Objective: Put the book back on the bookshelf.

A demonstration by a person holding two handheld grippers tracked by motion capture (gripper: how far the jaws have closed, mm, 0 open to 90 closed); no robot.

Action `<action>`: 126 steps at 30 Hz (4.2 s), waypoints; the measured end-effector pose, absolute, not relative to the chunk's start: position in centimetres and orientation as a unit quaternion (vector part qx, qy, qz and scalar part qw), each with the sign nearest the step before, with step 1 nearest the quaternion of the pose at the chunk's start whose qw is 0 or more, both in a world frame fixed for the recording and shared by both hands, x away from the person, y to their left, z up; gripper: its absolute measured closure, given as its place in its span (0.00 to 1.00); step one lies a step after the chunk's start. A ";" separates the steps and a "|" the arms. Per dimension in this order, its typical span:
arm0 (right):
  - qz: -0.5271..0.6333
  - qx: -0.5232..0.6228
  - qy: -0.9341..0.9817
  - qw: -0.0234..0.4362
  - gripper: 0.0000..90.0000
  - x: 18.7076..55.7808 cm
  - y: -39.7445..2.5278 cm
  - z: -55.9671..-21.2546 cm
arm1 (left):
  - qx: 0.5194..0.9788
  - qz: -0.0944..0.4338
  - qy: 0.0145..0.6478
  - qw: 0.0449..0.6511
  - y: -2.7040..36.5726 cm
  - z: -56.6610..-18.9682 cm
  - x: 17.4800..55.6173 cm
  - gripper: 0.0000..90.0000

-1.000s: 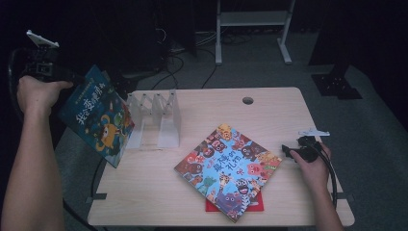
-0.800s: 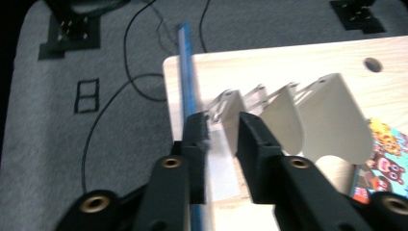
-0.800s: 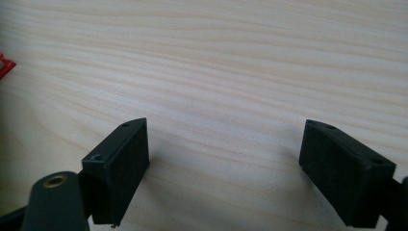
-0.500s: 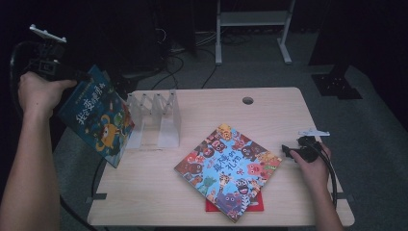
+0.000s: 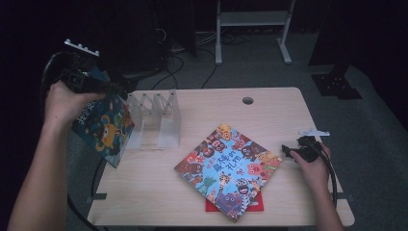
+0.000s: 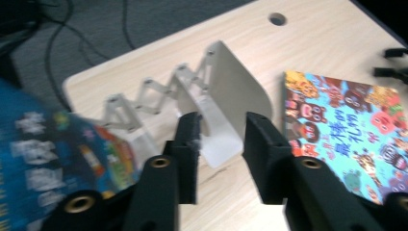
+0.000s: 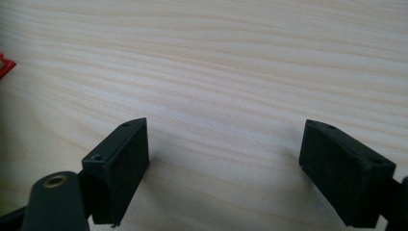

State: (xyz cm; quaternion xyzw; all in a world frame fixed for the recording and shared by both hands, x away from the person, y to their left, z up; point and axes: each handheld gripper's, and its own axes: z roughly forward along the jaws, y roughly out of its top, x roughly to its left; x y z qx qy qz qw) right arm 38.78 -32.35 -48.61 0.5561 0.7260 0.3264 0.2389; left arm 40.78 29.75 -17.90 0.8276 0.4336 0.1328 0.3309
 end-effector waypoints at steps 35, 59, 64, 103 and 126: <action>0.326 0.556 0.726 0.240 0.19 38.8 -32.4 -48.6 | 0.877 0.112 0.337 0.323 24.8 -30.1 38.8 0.02; 0.328 0.543 0.736 0.237 0.34 38.3 -32.3 -48.3 | 0.887 0.086 0.300 0.339 21.0 -37.9 36.3 0.01; 0.341 0.533 0.739 0.232 0.43 37.6 -32.3 -47.4 | 0.890 0.070 0.295 0.341 20.7 -39.6 35.9 0.06; 0.391 0.441 0.802 0.098 0.70 34.3 -29.4 -46.4 | 0.897 -0.068 0.294 0.324 18.6 -44.3 35.4 0.30; 0.432 0.406 0.802 0.070 0.36 39.4 -25.2 -46.7 | 0.883 -0.012 0.317 0.345 19.1 -44.2 35.6 0.04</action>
